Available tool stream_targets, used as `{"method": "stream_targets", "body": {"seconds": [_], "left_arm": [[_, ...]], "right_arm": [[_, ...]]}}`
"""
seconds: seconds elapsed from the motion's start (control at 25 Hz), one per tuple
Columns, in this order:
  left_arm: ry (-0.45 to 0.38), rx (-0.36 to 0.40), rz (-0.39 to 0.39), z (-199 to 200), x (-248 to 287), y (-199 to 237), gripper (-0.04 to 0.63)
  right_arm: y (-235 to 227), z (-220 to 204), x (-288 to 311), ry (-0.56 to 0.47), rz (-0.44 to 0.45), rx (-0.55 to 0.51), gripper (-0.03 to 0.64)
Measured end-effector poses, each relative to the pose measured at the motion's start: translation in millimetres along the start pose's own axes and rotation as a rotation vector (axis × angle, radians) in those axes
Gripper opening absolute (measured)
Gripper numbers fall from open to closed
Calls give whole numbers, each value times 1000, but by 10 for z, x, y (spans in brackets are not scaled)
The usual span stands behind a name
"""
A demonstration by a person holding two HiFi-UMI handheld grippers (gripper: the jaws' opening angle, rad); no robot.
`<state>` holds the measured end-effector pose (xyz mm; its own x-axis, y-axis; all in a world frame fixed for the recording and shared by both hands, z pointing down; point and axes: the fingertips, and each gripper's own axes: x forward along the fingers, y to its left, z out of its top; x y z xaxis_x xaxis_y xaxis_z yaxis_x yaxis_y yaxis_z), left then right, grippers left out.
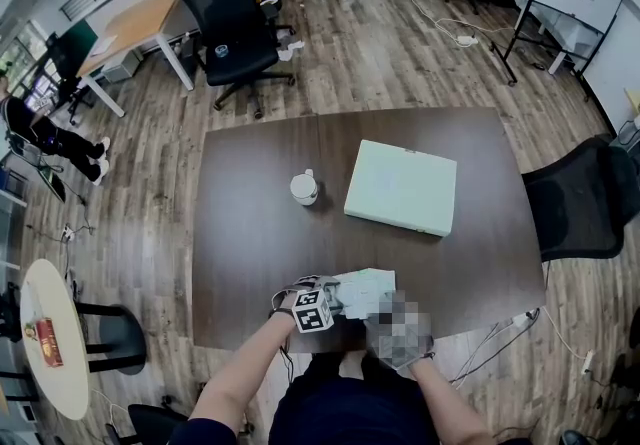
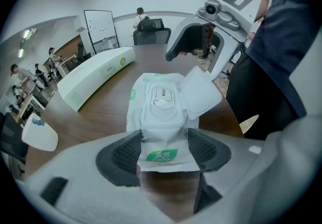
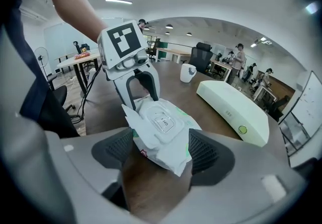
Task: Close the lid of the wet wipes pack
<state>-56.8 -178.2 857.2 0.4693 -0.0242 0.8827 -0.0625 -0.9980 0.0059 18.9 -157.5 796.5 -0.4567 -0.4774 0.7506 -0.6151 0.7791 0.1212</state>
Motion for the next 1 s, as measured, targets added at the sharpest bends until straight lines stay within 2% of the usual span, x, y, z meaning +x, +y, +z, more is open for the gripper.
{"method": "stream_targets", "body": {"seconds": [0.56, 1.0], "left_arm": [[-4, -6, -4, 16, -35, -21, 293], [-6, -8, -6, 15, -32, -26, 294]], "right_arm": [[-343, 346, 135, -68, -33, 228, 359], [-422, 290, 382, -5, -17, 297, 356]]}}
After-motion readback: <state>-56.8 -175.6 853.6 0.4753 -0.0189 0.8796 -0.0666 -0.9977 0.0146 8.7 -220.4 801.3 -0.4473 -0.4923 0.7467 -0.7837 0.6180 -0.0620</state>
